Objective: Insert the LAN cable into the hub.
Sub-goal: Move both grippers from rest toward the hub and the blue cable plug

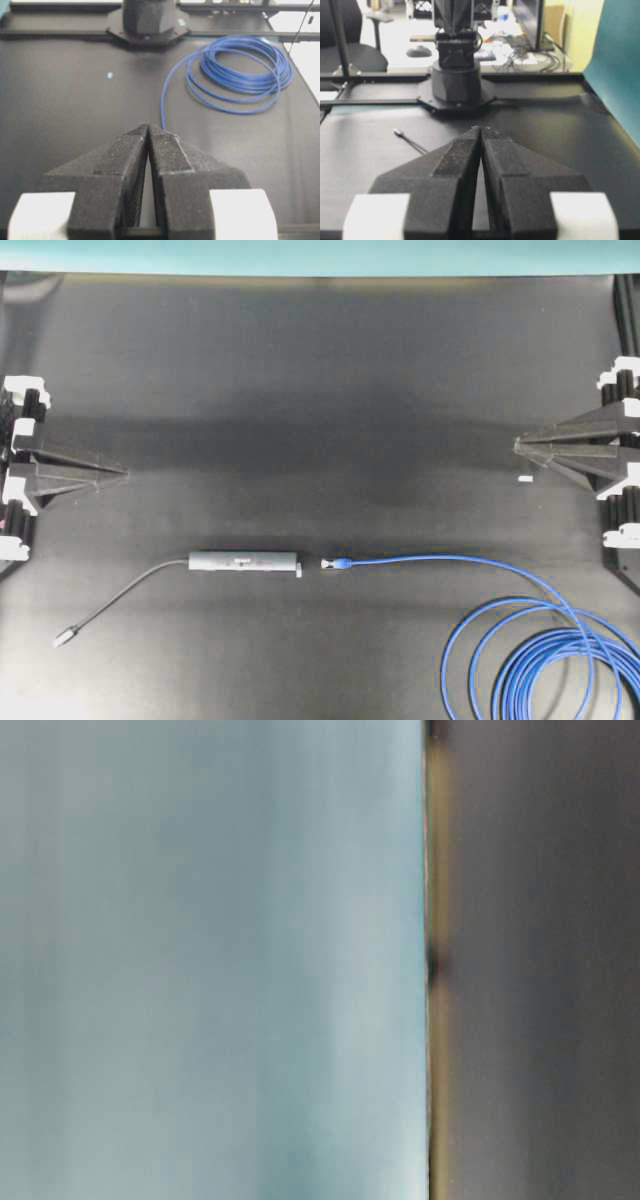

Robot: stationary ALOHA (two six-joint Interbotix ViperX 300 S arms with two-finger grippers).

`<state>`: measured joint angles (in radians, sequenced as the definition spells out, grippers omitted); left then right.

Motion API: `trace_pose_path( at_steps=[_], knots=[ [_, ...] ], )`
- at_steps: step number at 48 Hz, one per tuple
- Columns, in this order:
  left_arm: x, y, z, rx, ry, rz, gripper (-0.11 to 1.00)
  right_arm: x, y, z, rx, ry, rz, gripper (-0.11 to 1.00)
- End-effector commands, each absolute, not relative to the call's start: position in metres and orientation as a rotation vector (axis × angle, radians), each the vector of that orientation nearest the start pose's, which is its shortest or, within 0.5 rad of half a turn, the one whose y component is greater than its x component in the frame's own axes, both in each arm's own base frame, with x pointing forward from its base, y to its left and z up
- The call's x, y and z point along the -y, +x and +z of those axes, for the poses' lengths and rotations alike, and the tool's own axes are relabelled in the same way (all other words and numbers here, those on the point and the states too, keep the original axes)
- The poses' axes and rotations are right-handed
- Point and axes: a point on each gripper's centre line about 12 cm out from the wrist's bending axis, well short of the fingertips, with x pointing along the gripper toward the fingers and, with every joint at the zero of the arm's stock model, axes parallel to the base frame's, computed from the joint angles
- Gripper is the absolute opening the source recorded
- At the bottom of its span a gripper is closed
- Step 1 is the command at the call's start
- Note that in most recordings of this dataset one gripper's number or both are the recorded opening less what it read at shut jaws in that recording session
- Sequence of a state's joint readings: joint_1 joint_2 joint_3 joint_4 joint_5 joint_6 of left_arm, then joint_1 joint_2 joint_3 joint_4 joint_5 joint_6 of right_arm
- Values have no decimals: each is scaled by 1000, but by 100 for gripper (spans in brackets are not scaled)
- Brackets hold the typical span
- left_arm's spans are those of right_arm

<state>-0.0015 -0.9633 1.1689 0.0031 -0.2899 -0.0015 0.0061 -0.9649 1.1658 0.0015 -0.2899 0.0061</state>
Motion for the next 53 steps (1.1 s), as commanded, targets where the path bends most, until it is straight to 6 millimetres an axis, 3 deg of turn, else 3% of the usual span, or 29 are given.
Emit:
trace_pose_path(
  at_steps=[1,4,7,22,31,40,43,47,53],
  knots=[
    [1,209,295,44,39,-8,6,0,203,298,81,14,-1,3],
    [1,217,292,-8,36,-9,6,1,209,293,9,45,-5,2],
    [1,224,290,-48,36,-10,0,0,215,286,-94,68,-5,0],
    [10,250,267,-234,42,-47,0,-7,245,249,-450,87,8,0],
    [14,264,256,-286,32,-58,0,-15,267,228,-577,67,33,0],
    [23,275,232,-317,-7,-84,2,-20,288,209,-659,55,44,2],
    [25,278,222,-288,-39,-90,10,-20,293,205,-666,56,44,8],
    [26,280,211,-247,-86,-91,33,-22,297,201,-676,53,47,24],
    [26,281,190,-207,-152,-93,70,-22,300,196,-682,55,46,59]
  ],
)
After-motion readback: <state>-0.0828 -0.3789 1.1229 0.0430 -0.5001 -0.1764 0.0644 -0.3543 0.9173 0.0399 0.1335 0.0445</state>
